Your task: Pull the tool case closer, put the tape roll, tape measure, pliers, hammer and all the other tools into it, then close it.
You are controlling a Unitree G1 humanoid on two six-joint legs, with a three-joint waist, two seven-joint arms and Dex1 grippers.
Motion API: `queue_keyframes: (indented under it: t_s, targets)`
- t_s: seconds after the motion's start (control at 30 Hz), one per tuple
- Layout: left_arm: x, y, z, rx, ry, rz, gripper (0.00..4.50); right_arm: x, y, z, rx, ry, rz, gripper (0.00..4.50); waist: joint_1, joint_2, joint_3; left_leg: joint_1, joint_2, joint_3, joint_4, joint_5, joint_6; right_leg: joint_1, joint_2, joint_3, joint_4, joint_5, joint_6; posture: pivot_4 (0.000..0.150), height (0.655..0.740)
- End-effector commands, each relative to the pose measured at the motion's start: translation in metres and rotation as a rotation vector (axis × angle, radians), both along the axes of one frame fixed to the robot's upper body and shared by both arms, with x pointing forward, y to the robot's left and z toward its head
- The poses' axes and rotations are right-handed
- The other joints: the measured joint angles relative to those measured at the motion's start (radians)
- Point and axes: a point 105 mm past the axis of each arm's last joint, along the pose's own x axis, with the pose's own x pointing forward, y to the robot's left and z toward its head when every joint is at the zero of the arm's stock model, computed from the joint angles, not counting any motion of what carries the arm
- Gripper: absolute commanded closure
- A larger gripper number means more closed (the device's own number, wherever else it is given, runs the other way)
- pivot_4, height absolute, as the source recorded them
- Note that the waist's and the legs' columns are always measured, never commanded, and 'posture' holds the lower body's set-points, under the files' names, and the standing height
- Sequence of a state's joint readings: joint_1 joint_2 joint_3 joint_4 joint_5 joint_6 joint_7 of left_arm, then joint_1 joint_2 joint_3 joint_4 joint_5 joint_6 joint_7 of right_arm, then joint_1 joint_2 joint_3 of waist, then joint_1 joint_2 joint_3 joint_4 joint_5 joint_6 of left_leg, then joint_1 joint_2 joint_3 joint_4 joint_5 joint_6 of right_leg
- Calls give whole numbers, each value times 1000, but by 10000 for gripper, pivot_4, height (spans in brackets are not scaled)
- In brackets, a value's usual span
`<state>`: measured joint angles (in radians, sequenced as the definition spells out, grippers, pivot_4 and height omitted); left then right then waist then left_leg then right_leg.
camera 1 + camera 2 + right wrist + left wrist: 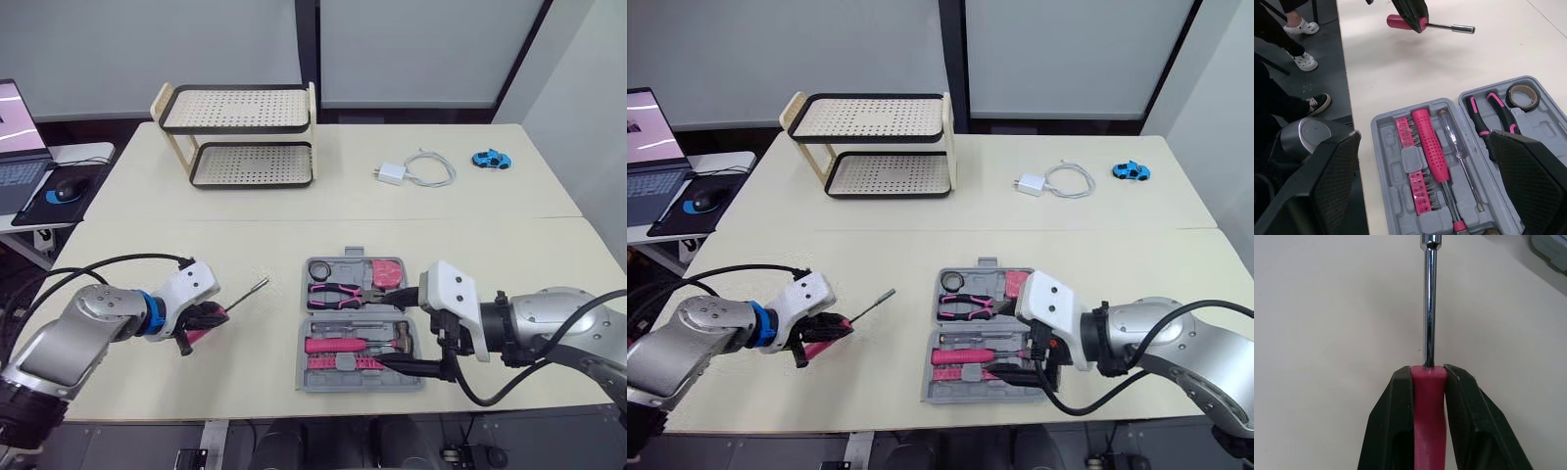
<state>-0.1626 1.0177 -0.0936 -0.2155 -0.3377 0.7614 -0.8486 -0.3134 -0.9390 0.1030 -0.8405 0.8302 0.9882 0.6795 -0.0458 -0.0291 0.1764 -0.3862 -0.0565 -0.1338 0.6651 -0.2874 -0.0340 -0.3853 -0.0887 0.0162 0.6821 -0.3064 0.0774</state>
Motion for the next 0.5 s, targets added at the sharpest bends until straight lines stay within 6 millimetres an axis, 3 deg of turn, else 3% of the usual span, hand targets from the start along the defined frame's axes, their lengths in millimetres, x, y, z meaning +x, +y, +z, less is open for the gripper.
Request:
queue_keyframes:
  t_s: [0.03, 0.23, 0.5]
  targets:
    - [6, -8, 9, -35, -35, 93, 39736, -3, 6, 4, 3, -44, 32, 0, 5, 0, 0, 0, 0, 0, 0, 0, 0, 0, 0, 0, 0, 0, 0, 1500, 7400]
    - [9, -30, 3, -80, -11, 213, 39736, 1, 10, 2, 0, -48, 35, 0, 12, -1, 0, 0, 0, 0, 0, 0, 0, 0, 0, 1, 0, 0, 0, 1500, 7400]
    - [10, -36, -11, -72, -2, 275, 39736, 3, 14, 0, 1, -56, 44, 0, 15, -1, 0, 0, -1, 0, 0, 1, -3, 0, -1, 1, -1, 0, 0, 1500, 7400]
